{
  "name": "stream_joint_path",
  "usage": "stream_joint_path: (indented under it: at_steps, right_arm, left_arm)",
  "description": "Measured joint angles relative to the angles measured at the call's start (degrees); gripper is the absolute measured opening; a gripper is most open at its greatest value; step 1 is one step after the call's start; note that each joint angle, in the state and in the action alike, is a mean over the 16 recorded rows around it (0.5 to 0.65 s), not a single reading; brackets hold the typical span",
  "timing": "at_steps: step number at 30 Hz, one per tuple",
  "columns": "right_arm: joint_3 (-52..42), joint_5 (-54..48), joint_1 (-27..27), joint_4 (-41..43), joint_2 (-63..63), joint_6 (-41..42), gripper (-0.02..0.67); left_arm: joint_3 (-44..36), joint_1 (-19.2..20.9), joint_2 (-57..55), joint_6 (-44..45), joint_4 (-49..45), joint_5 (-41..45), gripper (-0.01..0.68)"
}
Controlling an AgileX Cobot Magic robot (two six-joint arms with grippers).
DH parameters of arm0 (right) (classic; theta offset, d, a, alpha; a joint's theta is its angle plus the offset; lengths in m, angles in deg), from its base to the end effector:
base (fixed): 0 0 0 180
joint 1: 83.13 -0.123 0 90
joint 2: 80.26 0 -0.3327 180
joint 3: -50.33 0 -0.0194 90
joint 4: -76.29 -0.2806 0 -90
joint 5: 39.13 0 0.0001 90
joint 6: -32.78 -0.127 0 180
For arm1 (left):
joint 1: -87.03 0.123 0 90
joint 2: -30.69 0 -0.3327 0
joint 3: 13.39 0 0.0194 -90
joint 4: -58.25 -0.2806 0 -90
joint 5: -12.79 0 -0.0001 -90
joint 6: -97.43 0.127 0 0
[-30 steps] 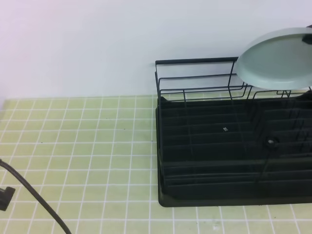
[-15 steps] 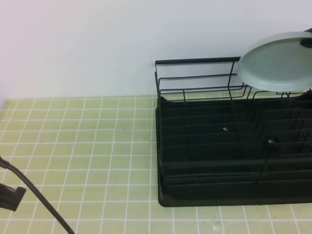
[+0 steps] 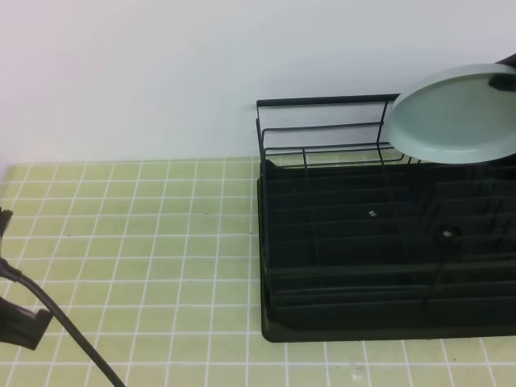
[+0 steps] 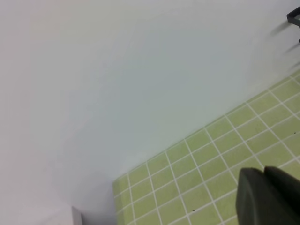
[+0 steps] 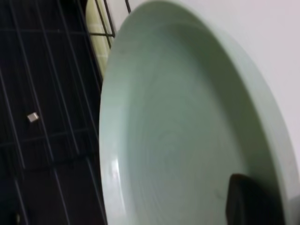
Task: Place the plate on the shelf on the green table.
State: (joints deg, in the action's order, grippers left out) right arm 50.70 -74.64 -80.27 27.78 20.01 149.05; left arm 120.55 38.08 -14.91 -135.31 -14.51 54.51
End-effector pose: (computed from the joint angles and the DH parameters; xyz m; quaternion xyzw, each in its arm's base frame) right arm 0.4347 0.0337 0.3553 -0.5849 0.6460 -0.1221 0.4749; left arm 0.1543 -0.0542 0.3442 0.2258 0.7473 0.0925 0.6181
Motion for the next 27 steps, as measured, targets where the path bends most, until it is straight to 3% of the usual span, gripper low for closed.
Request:
stream_joint_path:
  at_steps: [21,27]
  right_arm:
    - [0.0,1.2,0.0,1.7,3.4,1.9,0.001]
    - [0.0,1.3,0.0,0.4,5.0,1.7,0.064]
  left_arm:
    - [0.0,0.0,0.0,-0.7,0.0,-0.3,-0.001]
    - [0.0,0.0,0.0,-1.1,-0.1,-0.3,-0.001]
